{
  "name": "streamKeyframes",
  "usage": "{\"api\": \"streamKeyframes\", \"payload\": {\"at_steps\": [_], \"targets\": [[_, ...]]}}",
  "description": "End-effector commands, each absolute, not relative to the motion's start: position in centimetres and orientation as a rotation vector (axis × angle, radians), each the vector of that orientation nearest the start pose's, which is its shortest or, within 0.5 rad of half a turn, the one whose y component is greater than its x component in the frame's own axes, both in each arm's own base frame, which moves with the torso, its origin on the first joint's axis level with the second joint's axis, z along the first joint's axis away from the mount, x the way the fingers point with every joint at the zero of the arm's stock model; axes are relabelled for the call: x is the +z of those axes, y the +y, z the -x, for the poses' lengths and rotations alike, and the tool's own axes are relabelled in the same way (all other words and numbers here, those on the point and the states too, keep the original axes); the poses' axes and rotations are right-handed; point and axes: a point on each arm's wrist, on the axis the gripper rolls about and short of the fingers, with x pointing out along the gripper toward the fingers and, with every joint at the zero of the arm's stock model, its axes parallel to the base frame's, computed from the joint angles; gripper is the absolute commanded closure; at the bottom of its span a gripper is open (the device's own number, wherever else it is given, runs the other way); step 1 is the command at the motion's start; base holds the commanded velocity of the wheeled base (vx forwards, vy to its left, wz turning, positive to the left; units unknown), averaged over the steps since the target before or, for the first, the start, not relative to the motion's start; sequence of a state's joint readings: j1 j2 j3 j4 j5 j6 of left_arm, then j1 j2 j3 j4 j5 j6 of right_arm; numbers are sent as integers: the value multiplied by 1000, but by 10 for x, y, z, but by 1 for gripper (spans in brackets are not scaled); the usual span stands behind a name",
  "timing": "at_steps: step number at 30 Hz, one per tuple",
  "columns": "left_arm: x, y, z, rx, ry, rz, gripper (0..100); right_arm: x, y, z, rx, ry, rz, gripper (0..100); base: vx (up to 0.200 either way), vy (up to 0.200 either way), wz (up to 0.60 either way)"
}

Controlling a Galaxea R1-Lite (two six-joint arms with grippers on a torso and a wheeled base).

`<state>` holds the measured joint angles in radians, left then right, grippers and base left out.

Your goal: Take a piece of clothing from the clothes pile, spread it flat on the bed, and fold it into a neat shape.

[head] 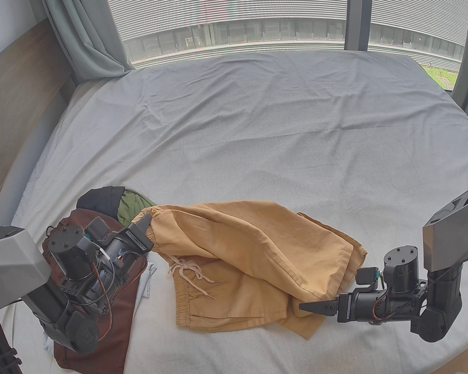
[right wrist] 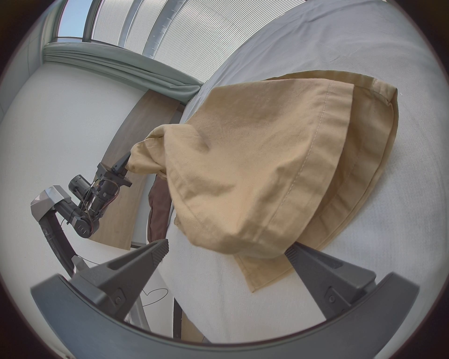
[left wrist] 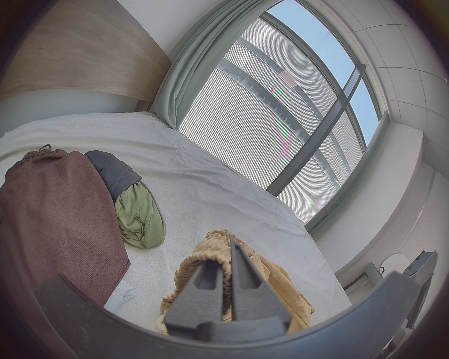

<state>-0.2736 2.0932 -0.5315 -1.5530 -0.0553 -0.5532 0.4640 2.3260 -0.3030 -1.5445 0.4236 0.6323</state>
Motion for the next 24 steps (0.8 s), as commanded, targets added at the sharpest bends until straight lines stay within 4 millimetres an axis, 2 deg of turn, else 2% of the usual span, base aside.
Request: {"api": "streamKeyframes", "payload": {"at_steps": [1,6,10,21,22,24], "targets": [[84,-90,-317,-317,100,548,100,-8,137,-247,720,738,-566,0,0,0,0],[84,-90,-319,-316,98,548,100,13,138,-246,765,675,-571,0,0,0,0],[84,-89,-319,-312,97,548,100,29,137,-237,806,647,-571,0,0,0,0],[84,-89,-319,-313,97,548,100,26,137,-236,826,665,-568,0,0,0,0],[84,-89,-319,-313,97,548,100,25,138,-236,825,667,-568,100,0,0,0],[84,-90,-319,-315,96,550,100,21,138,-238,822,676,-567,100,0,0,0]]}}
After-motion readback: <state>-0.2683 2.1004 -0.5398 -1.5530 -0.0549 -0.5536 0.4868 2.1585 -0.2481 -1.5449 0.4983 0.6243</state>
